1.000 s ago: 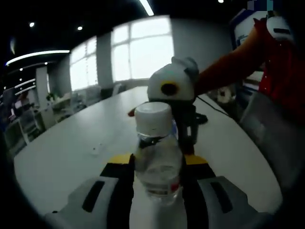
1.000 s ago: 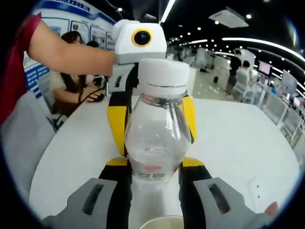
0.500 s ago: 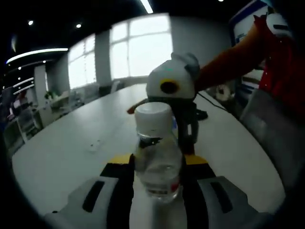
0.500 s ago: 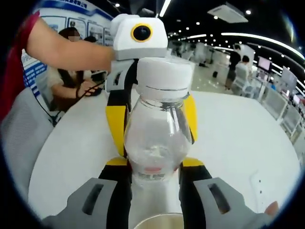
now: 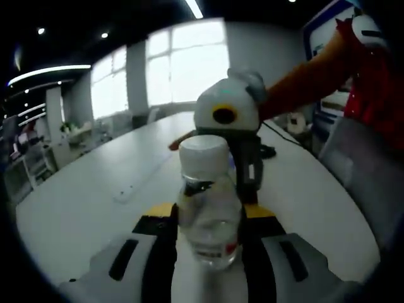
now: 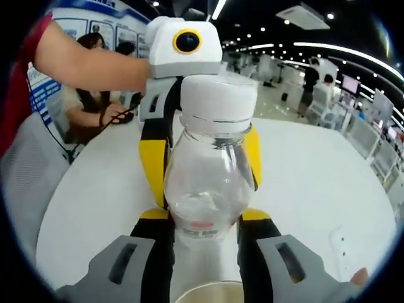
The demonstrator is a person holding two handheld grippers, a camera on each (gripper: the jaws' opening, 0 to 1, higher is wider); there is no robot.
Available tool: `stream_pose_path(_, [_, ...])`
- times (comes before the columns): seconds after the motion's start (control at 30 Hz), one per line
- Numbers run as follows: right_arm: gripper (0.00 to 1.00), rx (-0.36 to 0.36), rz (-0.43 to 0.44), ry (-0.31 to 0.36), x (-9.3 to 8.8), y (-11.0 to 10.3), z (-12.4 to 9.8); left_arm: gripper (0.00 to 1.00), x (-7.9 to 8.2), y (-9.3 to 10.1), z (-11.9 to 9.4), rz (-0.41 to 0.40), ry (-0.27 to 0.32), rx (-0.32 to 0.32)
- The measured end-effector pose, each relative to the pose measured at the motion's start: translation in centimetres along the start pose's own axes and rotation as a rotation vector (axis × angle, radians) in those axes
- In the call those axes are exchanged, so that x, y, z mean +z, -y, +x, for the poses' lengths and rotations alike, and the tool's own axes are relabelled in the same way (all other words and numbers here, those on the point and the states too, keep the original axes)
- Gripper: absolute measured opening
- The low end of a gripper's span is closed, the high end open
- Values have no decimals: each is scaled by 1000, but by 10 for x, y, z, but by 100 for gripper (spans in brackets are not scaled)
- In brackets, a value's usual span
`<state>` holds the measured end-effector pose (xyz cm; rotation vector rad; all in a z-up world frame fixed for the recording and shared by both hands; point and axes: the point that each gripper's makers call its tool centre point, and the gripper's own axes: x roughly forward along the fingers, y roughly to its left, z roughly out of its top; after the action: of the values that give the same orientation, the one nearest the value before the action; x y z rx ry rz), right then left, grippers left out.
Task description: Arrange the tabletop items into an orderly group along one side of the table until the central work area is clear of visible clutter.
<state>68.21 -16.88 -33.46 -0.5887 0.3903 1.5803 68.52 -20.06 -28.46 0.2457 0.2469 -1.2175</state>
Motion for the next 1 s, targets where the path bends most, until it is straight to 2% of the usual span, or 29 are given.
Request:
stream_pose_path(0.83, [38, -10, -12, -22, -3, 3, -1, 37, 0, -1, 4, -15, 23, 4])
stream_pose_path(1.0, [39, -8, -4, -23, -4, 3, -1, 37, -2, -2, 3, -44, 13, 7])
